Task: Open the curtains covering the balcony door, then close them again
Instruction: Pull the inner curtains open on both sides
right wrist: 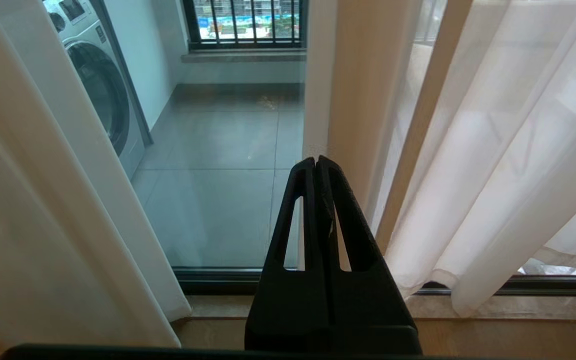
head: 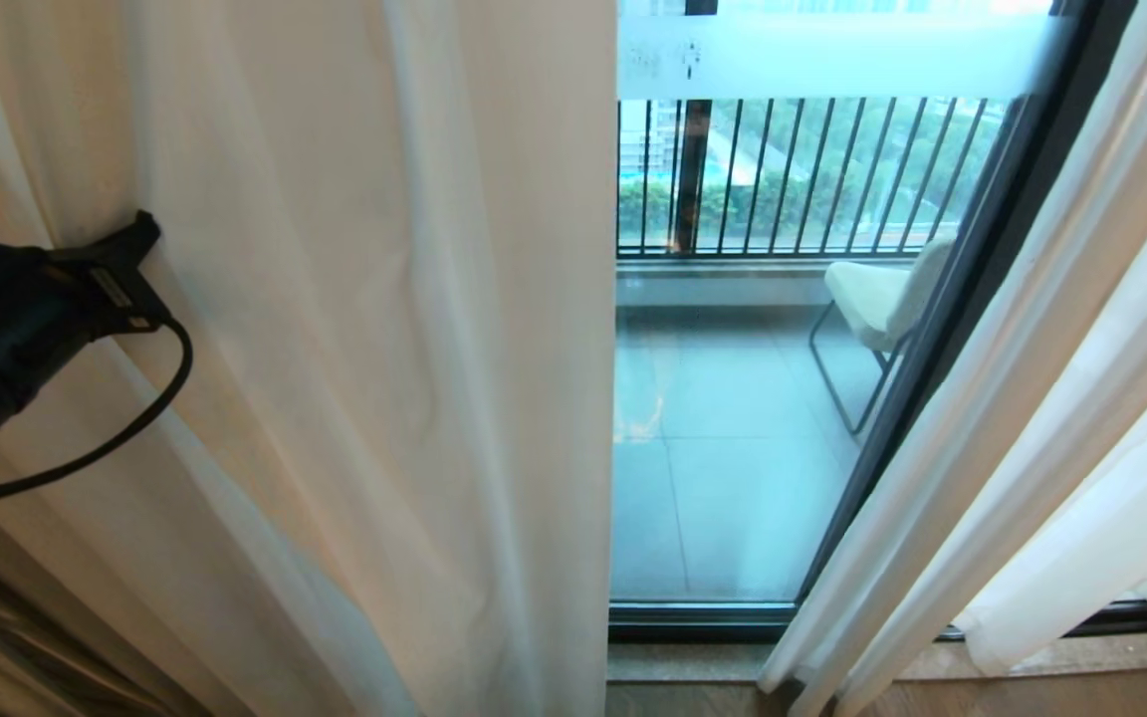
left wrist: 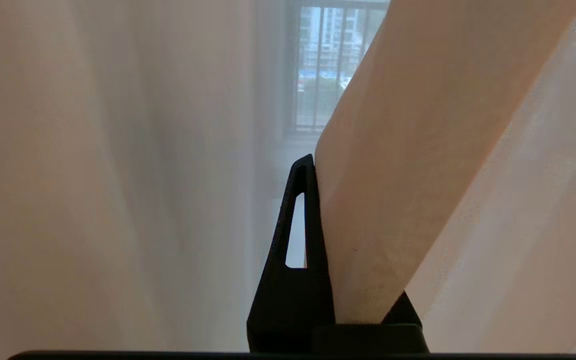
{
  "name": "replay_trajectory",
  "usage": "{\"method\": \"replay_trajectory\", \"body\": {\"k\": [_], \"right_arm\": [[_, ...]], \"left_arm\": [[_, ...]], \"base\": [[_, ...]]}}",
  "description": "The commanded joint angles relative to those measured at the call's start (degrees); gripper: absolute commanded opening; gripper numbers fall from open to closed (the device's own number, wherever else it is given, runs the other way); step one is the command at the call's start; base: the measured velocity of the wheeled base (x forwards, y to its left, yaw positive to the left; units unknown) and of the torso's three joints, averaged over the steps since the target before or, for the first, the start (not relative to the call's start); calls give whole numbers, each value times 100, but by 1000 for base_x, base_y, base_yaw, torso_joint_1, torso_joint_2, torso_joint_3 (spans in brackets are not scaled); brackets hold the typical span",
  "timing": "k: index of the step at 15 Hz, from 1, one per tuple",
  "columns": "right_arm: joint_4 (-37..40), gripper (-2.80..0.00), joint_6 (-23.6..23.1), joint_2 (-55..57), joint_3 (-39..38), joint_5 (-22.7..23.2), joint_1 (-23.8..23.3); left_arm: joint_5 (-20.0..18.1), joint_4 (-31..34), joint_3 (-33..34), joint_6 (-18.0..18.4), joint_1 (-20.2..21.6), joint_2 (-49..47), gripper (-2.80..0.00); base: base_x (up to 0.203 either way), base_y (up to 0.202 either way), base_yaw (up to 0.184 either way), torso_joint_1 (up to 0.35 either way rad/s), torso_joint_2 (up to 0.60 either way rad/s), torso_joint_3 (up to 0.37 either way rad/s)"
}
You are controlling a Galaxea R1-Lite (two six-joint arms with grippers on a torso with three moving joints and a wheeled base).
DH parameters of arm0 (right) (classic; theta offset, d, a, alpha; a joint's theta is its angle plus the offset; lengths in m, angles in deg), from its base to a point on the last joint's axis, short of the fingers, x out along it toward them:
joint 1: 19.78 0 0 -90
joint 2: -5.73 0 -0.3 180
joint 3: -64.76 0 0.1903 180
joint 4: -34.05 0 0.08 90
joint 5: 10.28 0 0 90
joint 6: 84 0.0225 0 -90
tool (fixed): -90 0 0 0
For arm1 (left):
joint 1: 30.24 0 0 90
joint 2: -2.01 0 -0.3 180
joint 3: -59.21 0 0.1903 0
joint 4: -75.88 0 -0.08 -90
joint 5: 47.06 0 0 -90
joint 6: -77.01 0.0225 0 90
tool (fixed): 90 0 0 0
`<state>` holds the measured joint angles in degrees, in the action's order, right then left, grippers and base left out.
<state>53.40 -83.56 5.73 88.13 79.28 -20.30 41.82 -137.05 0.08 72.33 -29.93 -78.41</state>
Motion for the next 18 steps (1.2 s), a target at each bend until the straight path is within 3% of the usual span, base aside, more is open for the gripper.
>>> {"method": "replay_trajectory", "body": {"k": [1,10,18], "right_arm": [[-3,-280,0,0,0,0,0],[-3,-280,0,0,0,0,0],[-3,-280,0,0,0,0,0]], "left_arm": [[-2,-31,0,-6,5,-9,-280],[15,-39,8,2,5,0,-280],[15,-31,8,29,5,27,-280]], "base": [[0,197,0,2,5,0],[0,174,0,3,3,3],[0,0,0,0,0,0]]}}
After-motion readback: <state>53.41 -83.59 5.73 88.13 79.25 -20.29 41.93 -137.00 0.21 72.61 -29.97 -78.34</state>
